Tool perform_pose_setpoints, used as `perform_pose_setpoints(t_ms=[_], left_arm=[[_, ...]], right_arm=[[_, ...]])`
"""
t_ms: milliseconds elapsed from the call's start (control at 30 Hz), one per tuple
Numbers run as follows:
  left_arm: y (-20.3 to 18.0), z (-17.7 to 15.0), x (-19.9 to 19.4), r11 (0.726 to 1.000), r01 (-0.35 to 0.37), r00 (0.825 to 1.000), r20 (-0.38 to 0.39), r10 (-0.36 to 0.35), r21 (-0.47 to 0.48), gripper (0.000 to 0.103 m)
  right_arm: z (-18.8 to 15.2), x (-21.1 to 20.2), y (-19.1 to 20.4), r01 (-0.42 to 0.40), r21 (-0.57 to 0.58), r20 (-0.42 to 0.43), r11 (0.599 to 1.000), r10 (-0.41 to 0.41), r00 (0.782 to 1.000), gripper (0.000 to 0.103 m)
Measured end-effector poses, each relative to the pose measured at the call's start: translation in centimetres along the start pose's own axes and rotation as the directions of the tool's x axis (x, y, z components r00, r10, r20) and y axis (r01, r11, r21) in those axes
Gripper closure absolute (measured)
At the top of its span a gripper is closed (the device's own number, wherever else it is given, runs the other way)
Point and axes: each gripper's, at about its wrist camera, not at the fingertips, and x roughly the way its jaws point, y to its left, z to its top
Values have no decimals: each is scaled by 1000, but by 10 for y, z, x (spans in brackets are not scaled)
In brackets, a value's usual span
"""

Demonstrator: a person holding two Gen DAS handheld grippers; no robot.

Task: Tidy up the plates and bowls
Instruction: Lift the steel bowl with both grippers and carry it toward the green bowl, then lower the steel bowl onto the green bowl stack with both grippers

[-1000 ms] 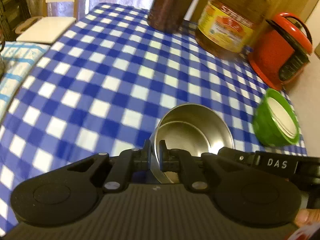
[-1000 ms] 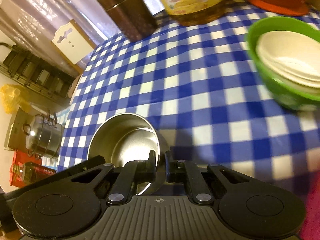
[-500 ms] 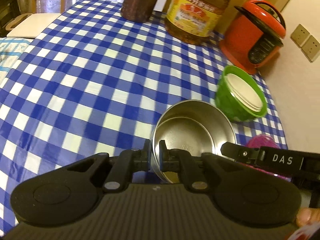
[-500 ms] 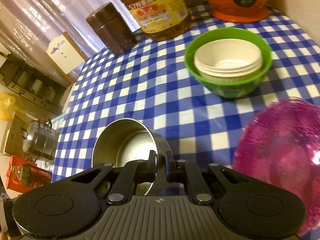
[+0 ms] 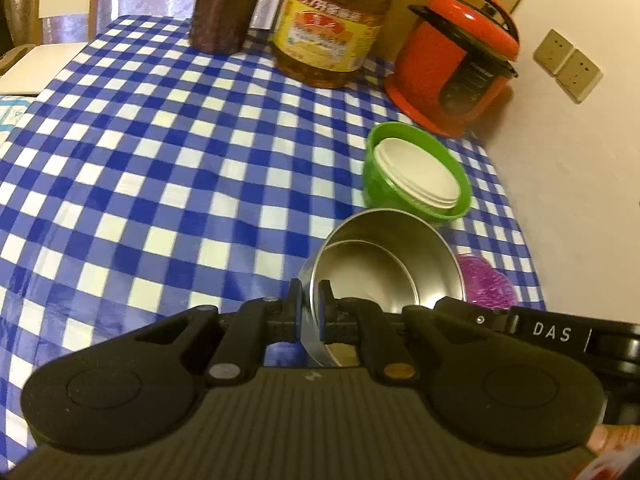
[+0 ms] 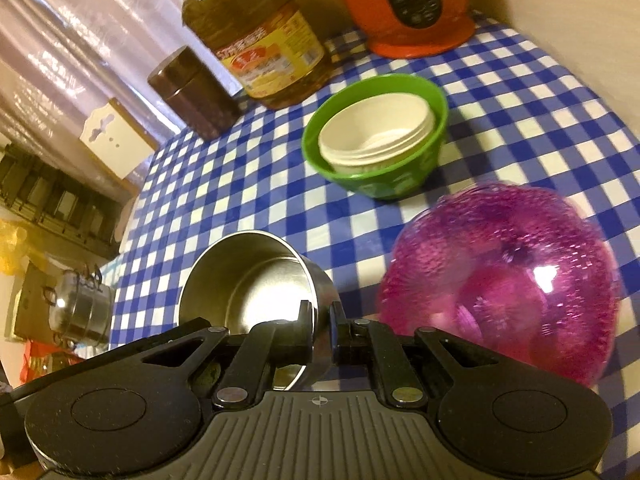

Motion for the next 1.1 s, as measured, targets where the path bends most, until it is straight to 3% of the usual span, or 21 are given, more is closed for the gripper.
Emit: perform_pose_setpoints(t_ms=[633, 1100], left_arm=[[-58, 16, 0, 997, 43, 999, 5, -44, 61, 97], [-93, 59, 15, 993, 87, 996, 19, -89, 82, 96]], right_arm=[[28, -41, -33, 10, 27, 70, 1000, -12, 997, 96], [79, -54, -48, 15, 28, 125, 999, -19, 992, 96]])
